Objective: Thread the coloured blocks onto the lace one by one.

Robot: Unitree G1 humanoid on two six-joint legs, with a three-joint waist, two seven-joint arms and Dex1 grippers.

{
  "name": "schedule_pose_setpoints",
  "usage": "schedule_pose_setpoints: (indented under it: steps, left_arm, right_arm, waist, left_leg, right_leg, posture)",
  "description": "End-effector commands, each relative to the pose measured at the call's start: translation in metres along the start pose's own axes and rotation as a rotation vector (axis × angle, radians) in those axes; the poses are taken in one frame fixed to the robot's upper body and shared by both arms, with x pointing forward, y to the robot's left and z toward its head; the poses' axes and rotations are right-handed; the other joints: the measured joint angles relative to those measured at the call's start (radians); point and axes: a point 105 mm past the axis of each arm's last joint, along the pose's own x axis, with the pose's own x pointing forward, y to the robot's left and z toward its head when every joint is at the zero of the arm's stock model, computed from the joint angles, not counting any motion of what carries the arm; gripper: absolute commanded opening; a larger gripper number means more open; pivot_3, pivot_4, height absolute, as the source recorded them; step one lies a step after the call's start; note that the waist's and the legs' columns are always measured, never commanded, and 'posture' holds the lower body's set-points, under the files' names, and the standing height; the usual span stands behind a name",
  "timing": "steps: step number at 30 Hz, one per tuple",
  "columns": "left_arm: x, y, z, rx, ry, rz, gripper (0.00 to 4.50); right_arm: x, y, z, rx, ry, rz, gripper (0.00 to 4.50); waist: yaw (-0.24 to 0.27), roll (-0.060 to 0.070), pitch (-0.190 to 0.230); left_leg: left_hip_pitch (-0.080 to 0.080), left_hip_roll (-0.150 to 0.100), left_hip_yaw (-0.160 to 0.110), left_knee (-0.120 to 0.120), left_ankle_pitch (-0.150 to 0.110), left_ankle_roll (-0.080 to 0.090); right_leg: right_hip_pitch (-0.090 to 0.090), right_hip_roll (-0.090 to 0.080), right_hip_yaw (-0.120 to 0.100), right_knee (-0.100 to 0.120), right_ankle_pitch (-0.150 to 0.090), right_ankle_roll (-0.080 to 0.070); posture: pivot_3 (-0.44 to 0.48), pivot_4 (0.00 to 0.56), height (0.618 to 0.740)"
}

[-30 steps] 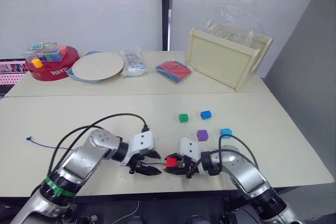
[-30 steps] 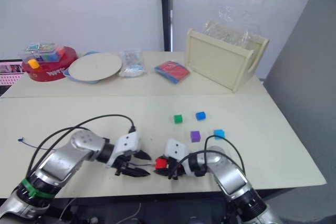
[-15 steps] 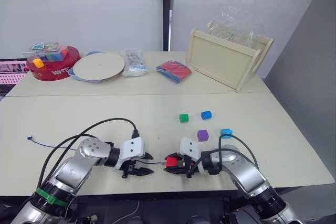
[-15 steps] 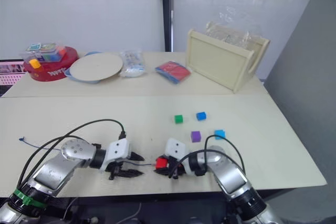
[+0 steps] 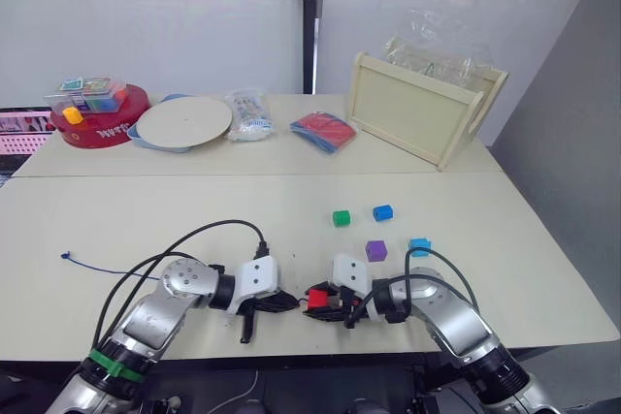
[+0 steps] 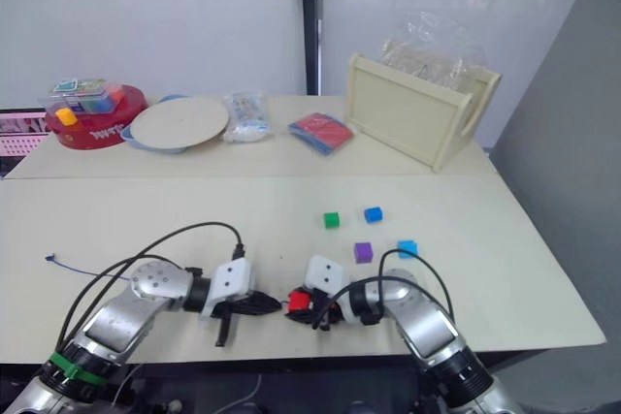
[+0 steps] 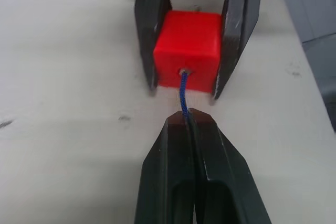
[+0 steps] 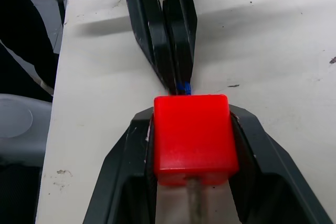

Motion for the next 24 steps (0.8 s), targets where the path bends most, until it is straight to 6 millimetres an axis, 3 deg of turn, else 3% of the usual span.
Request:
schedule_pose_setpoints:
  steps: [1, 11, 12, 17, 18, 24]
  left_arm:
    - [0.003, 0.002, 0.02, 0.061, -0.04, -0.011, 0.02]
    - [-0.005, 0.001, 0.015, 0.022, 0.015, -0.014, 0.02]
    - [-0.006, 0.002, 0.016, 0.017, 0.015, -0.009, 0.58]
    - [-0.017, 0.001, 0.02, -0.015, 0.019, -0.038, 2.11]
    - [-0.019, 0.002, 0.021, -0.015, 0.021, -0.035, 2.47]
    - [-0.022, 0.001, 0.027, 0.001, 0.027, -0.046, 4.45]
  right_arm:
    - [0.004, -0.001, -0.003, 0.01, 0.011, -0.018, 1.19]
    - [0.006, -0.002, -0.003, 0.011, 0.015, -0.013, 1.19]
    - [0.006, -0.001, -0.003, 0.012, 0.014, -0.012, 1.19]
    - [0.003, -0.004, 0.002, 0.012, -0.007, -0.033, 1.19]
    - [0.001, -0.005, 0.004, 0.009, -0.009, -0.04, 2.25]
    - [-0.018, -0.005, 0.023, -0.007, -0.059, -0.034, 4.25]
  waist:
    - [-0.001, 0.0, 0.0]
    - [-0.007, 0.0, 0.0]
    - [-0.007, 0.0, 0.0]
    - [-0.009, 0.0, 0.0]
    - [-0.008, 0.0, 0.0]
    - [0.011, 0.001, 0.001]
  left_leg:
    - [0.0, 0.0, 0.0, 0.0, 0.0, 0.0]
    - [0.0, 0.0, 0.0, 0.0, 0.0, 0.0]
    - [0.0, 0.0, 0.0, 0.0, 0.0, 0.0]
    - [0.0, 0.0, 0.0, -0.001, 0.0, 0.0]
    - [0.0, 0.0, 0.0, -0.001, 0.0, 0.0]
    - [-0.009, -0.001, 0.0, 0.001, 0.0, 0.0]
  right_leg:
    - [0.0, 0.0, 0.0, 0.0, 0.0, 0.0]
    - [0.0, 0.0, 0.0, 0.0, 0.0, 0.0]
    - [0.0, 0.0, 0.0, 0.0, 0.0, 0.0]
    - [-0.001, 0.0, 0.0, 0.0, 0.0, 0.0]
    - [-0.001, 0.0, 0.0, 0.0, 0.0, 0.0]
    - [-0.008, -0.001, 0.0, -0.001, 0.0, 0.0]
  posture:
    - [0.0, 0.15, 0.74]
    - [0.0, 0.15, 0.74]
    - [0.0, 0.15, 0.74]
    - [0.0, 0.15, 0.74]
    - [0.0, 0.15, 0.74]
    - [0.0, 0.15, 0.74]
